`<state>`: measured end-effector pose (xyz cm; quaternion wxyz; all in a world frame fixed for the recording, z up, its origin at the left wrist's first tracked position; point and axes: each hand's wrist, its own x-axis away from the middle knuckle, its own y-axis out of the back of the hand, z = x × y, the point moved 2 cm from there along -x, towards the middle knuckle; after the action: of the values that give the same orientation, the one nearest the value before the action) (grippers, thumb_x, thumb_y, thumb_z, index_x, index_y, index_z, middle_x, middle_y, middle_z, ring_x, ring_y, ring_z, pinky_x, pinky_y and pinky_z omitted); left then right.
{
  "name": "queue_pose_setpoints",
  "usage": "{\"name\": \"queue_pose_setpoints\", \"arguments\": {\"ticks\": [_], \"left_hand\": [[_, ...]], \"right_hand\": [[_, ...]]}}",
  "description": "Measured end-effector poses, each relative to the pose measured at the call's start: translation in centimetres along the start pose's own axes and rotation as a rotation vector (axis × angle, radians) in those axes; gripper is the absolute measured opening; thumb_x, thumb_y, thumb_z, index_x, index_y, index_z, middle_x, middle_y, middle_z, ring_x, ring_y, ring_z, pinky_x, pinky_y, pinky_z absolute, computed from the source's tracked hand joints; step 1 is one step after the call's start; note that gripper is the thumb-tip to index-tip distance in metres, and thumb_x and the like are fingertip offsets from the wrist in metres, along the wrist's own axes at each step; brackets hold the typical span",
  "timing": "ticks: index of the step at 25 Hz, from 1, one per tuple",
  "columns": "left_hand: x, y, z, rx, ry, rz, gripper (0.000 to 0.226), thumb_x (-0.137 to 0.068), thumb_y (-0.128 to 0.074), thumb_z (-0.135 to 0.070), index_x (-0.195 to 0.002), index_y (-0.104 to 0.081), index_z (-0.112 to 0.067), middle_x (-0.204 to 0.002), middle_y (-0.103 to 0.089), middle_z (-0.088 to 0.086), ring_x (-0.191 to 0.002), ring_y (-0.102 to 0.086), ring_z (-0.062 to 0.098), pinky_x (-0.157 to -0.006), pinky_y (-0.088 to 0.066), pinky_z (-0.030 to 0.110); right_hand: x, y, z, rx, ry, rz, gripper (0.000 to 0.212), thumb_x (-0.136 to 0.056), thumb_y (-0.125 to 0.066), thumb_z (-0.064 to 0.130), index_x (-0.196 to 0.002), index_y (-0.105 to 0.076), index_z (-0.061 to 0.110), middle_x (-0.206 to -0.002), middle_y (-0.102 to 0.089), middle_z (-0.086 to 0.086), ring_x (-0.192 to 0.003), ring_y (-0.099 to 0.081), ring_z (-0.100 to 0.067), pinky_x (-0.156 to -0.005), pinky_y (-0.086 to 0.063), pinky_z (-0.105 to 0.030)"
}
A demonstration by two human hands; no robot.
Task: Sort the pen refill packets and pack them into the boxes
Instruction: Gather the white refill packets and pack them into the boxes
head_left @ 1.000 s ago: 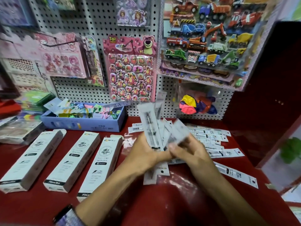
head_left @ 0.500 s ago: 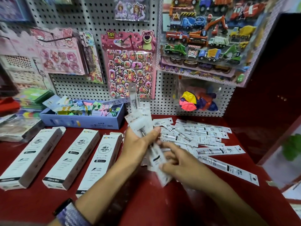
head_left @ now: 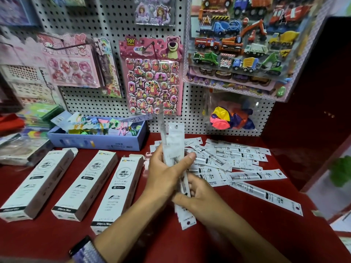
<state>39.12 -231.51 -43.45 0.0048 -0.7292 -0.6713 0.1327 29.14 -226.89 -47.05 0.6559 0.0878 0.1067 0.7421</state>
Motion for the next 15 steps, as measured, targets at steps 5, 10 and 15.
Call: {"name": "queue_pose_setpoints", "arguments": {"ticks": [5,10,15], "left_hand": [[-0.3,0.2,0.7,0.11,0.215,0.269,0.024,-0.078,-0.071,-0.024,-0.088,-0.073,-0.003,-0.094,-0.073,0.022,-0.089,-0.071,0.031,-0.079,-0.057,0.04],[0.0,0.5,0.0,-0.045,0.089,0.269,0.015,-0.073,-0.076,-0.02,-0.076,-0.071,-0.007,-0.08,-0.071,0.022,-0.076,-0.067,0.027,-0.072,-0.055,0.039],[-0.6,1.2,0.6,-0.088,-0.031,0.295,0.025,-0.079,-0.078,-0.006,-0.075,-0.053,-0.009,-0.063,-0.049,0.011,-0.057,-0.048,0.016,-0.056,-0.044,0.024]], "right_hand": [[-0.6,0.7,0.6,0.028,0.062,-0.043,0.017,-0.093,-0.057,0.012,-0.093,-0.066,0.026,-0.084,-0.072,0.01,-0.083,-0.067,-0.003,-0.075,-0.054,-0.034],[-0.3,1.4,1.5,0.425,0.067,0.126,0.014,-0.094,-0.053,0.038,-0.107,-0.057,0.034,-0.098,-0.067,0.015,-0.098,-0.063,-0.002,-0.09,-0.05,-0.034],[-0.3,4.6,0.9,0.792,-0.138,-0.032,0.052,-0.089,-0.056,0.032,-0.138,-0.038,0.035,-0.133,-0.057,0.004,-0.118,-0.054,-0.021,-0.099,-0.045,-0.039]]}}
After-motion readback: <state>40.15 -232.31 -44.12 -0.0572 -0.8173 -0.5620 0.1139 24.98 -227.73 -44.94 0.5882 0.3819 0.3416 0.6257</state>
